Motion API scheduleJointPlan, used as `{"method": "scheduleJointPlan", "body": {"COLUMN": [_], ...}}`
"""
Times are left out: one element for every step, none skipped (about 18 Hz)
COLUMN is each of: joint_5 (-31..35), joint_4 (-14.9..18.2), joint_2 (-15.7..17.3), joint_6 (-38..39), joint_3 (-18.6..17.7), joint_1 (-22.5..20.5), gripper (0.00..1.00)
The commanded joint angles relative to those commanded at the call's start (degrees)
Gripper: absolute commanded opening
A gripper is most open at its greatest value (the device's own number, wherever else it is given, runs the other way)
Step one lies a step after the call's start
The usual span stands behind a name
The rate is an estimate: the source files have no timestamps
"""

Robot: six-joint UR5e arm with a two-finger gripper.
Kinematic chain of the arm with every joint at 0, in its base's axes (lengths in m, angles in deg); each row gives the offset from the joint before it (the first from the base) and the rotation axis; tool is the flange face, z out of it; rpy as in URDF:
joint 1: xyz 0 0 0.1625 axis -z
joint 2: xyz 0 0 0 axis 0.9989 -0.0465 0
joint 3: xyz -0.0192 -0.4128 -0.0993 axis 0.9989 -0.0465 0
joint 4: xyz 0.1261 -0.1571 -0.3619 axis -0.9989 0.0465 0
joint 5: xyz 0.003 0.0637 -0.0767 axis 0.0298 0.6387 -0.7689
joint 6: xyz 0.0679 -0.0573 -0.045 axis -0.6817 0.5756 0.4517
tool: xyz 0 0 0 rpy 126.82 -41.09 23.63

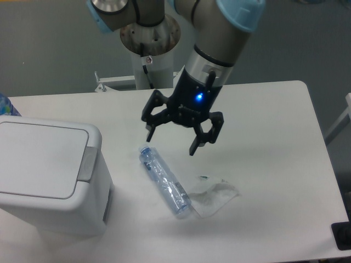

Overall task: Open the trash can
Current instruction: 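Move the open gripper over the trash can lid's front edge, then lower the gripper and hook the lid edge with one finger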

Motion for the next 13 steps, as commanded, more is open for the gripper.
{"method": "scheduleJointPlan", "body": {"joint_5": [0.0,0.1,0.1,0.2,0.2,0.3,0.5,0.5,0.5,0.5,0.5,0.5,0.5], "joint_4": [-1.5,-2.6,-3.4,-3.9,-4.3,-5.0,-5.6,-6.1,-6.7,-7.0,-7.1,-7.1,-7.1], "joint_2": [-0.3,-0.9,-1.1,-1.3,-1.5,-1.7,-2.3,-2.7,-3.3,-3.5,-3.7,-3.7,-3.6], "joint_6": [1.9,3.4,4.3,4.9,5.3,5.3,5.3,5.3,5.3,5.3,5.4,5.5,6.0], "joint_3": [-0.1,-0.1,-0.1,-0.1,-0.1,-0.1,-0.2,-0.2,-0.4,-0.5,-0.9,-1.1,-1.2], "joint_1": [0.3,1.1,1.8,2.5,3.2,4.1,4.8,5.4,6.1,7.2,7.4,7.5,7.5], "gripper": [1.00,1.00,1.00,1.00,1.00,1.00,1.00,1.00,1.00,1.00,1.00,1.00,1.00]}}
